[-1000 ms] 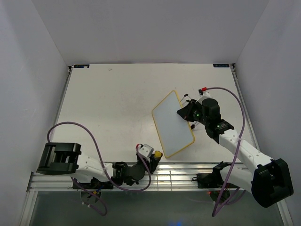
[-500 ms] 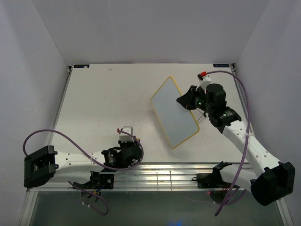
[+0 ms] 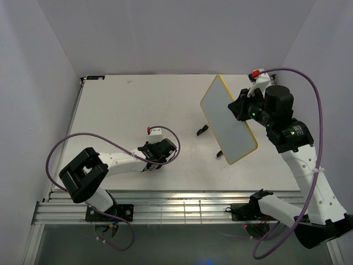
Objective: Erase the whiteboard
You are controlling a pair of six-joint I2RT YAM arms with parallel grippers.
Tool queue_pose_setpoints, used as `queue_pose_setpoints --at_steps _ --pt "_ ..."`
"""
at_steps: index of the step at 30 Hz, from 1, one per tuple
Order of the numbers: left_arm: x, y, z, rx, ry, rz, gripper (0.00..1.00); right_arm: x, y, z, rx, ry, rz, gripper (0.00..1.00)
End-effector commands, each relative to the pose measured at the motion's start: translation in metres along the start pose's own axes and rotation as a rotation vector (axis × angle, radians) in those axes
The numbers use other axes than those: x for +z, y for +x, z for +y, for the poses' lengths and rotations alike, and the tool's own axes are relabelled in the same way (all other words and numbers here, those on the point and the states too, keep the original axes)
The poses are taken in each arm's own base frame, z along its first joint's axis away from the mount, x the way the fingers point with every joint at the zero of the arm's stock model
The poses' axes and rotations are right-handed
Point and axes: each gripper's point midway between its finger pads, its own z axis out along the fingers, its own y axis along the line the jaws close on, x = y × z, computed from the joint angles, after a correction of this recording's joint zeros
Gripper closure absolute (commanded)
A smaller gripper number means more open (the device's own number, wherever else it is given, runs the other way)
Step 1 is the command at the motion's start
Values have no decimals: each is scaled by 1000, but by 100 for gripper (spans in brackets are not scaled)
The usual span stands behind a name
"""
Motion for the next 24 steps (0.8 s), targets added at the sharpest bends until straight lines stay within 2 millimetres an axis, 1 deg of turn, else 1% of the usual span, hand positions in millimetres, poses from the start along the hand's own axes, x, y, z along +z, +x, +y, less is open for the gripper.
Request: queue_pose_setpoints --at_steps 1,2,3,5,6,9,10,12,13,14,16,17,18,20,21,22,24 --pt "-1 2 -2 54 -15 59 76 -26 -17 -9 -75 38 -52 92" --pt "-2 3 0 59 -25 65 72 -27 -15 -8 -84 25 -41 92" --pt "-3 1 -1 58 -21 64 62 -27 -13 -10 -87 25 -30 92" --pt "-6 -2 -1 57 -14 64 53 -26 -10 -13 -96 15 -11 92" --pt "-9 -4 -1 56 -10 60 44 -24 -8 -13 -98 6 -1 92" --pt "-23 -20 -1 29 24 27 30 -19 -2 -18 -106 -12 24 92" --pt "-27 -24 -1 19 32 16 22 -17 0 -24 -105 0 30 92" --pt "-37 -35 0 12 50 -6 14 -13 4 -28 -103 -7 46 92" --pt "-41 -40 0 4 55 -13 12 -12 5 -35 -131 5 52 92" --pt "-45 -41 3 6 52 -9 7 -11 7 -38 -133 7 57 92" --pt "-52 -41 -2 15 96 12 5 -8 8 -44 -141 3 68 92" --pt "-56 -41 -3 19 113 21 3 -6 10 -40 -142 -33 72 92" --pt "-63 -42 -6 23 156 31 3 -2 11 -41 -140 -46 83 92" --pt "-72 -41 -4 33 180 45 2 1 12 -38 -151 -84 88 92" --pt "-81 -44 -5 40 217 46 2 6 14 -38 -159 -101 99 92" --pt "-86 -41 -2 59 224 63 2 8 15 -33 -168 -142 100 92" --pt "-98 -44 -5 106 289 70 2 17 13 -37 -176 -134 85 92"
